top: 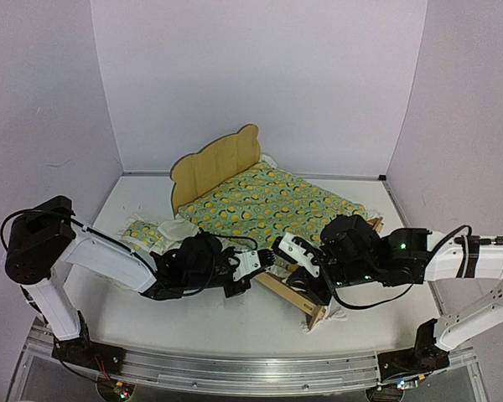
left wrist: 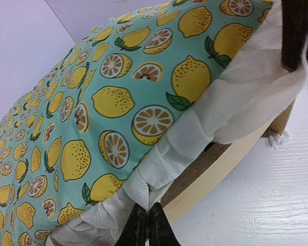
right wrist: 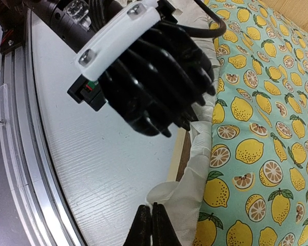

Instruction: Set up the pet bed

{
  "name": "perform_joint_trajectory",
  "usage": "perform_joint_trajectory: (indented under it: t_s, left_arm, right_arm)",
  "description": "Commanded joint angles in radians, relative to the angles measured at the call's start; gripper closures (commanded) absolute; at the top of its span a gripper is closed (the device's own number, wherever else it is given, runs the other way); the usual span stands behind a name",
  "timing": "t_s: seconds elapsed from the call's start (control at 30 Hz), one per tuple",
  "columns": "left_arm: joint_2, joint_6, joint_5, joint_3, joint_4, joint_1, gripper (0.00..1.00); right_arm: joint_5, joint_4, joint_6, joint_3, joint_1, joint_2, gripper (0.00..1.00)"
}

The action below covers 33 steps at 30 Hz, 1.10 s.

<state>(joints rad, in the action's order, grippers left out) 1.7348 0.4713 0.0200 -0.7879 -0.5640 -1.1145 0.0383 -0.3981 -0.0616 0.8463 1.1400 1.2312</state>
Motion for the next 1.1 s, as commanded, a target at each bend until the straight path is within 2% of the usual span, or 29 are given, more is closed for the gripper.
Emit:
perform_joint_trajectory:
  t_s: [0.0, 0.2, 0.37, 0.5, 0.67, 0.7, 0.73, 0.77, 0.83, 0.87, 0.9, 0.97, 1.07]
  left_arm:
    - [-0.112, -0.02, -0.069, 0.054, 0.023, 0.002, 0.99]
    - [-0.275, -0.101, -0.077, 0.187, 0.028, 0.002, 1.0]
    - [-0.29, -0.175, -0.172, 0.236, 0.032, 0.002, 1.0]
    - [-0.287, -0.221, -0.142, 0.195, 0.033, 0.002, 1.0]
    - [-0.333, -0.29, -0.145, 0.17, 0.036, 0.011, 1.0]
    - [-0.347, -0.29, -0.122, 0.167, 0.043, 0.011, 0.92]
    - [-0.353, -0.293, -0.089, 0.16, 0.07, 0.012, 0.8]
    - [-0.358, -0.315, -0.073, 0.157, 0.097, 0.012, 0.66]
    - [-0.378, -0.387, -0.055, 0.188, 0.13, 0.018, 0.42]
    - [-0.398, -0.426, -0.049, 0.217, 0.139, 0.021, 0.34]
    - [-0.422, -0.472, -0.045, 0.246, 0.15, 0.025, 0.3]
    - [-0.484, -0.591, -0.04, 0.305, 0.166, 0.042, 0.25]
    - [-0.562, -0.815, -0.043, 0.366, 0.165, 0.059, 0.18]
  right_arm:
    - [-0.022, 0.036, 0.052, 0.055, 0.005, -0.012, 1.0]
    - [-0.117, 0.029, 0.229, 0.081, 0.004, 0.027, 1.0]
    - [-0.143, 0.03, 0.407, 0.12, 0.005, 0.083, 1.0]
    - [-0.004, 0.031, 0.497, 0.122, 0.005, 0.061, 1.0]
    - [0.003, 0.017, 0.487, 0.118, 0.004, 0.046, 1.0]
    - [0.003, 0.018, 0.487, 0.105, 0.005, 0.036, 1.0]
    - [-0.021, 0.031, 0.477, 0.091, 0.005, 0.025, 1.0]
    - [-0.061, 0.04, 0.46, 0.082, 0.004, 0.021, 0.94]
    - [-0.225, 0.045, 0.415, 0.078, 0.005, 0.038, 0.7]
    - [-0.275, 0.032, 0.399, 0.087, 0.005, 0.049, 0.6]
    - [-0.281, -0.006, 0.388, 0.104, 0.004, 0.054, 0.5]
    - [-0.189, -0.085, 0.387, 0.128, 0.003, 0.029, 0.37]
    - [0.069, -0.241, 0.38, 0.193, -0.031, -0.001, 0.26]
